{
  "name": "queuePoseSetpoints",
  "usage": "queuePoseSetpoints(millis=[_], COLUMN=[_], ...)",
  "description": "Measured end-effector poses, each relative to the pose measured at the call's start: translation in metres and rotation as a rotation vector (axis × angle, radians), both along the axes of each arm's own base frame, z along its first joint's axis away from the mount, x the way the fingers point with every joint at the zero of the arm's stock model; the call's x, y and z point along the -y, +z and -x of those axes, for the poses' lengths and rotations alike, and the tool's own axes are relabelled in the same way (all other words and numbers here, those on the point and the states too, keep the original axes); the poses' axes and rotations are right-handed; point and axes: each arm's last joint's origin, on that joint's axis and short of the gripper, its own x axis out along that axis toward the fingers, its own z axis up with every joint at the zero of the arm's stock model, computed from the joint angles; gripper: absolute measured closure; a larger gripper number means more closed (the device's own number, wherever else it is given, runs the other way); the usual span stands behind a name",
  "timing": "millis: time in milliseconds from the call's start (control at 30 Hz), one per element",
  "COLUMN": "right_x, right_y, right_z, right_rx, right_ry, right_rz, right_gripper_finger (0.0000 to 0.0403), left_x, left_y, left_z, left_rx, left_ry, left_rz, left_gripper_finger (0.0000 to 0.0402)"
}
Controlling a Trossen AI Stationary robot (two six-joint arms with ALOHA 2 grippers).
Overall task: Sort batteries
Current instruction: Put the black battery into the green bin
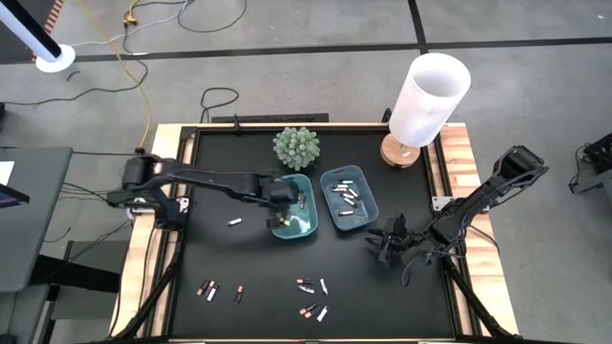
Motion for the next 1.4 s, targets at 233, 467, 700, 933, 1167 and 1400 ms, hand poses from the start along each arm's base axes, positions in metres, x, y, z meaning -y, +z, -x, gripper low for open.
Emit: queuePoseSetpoints(millis=[233,467,700,933,1167,1400], right_x=[0.0,0.0,0.0,0.0,0.0,0.0], right_y=[0.0,0.0,0.0,0.0,0.0,0.0], right_z=[0.0,0.0,0.0,0.0,0.0,0.0], right_rx=[0.0,0.0,-0.001,-0.001,-0.001,-0.001], right_ry=[0.0,0.0,0.0,0.0,0.0,0.0], right_rz=[0.0,0.0,0.0,0.001,0.0,0.0], right_gripper_finger=[0.0253,0.0253,0.0253,0.0253,0.0253,0.0253], left_x=[-0.004,-0.012,-0.015,-0.015,-0.015,-0.013], left_y=[-0.036,-0.054,-0.056,-0.056,-0.056,-0.053], left_z=[-0.033,-0.042,-0.041,-0.041,-0.041,-0.04], left_rx=[-0.051,-0.05,-0.049,-0.051,-0.051,-0.05], left_ry=[-0.029,-0.013,0.028,0.028,0.027,0.027], left_rz=[0.008,0.085,0.1,0.102,0.102,0.122], left_gripper_finger=[0.0365,0.0361,0.0359,0.0357,0.0357,0.0351])
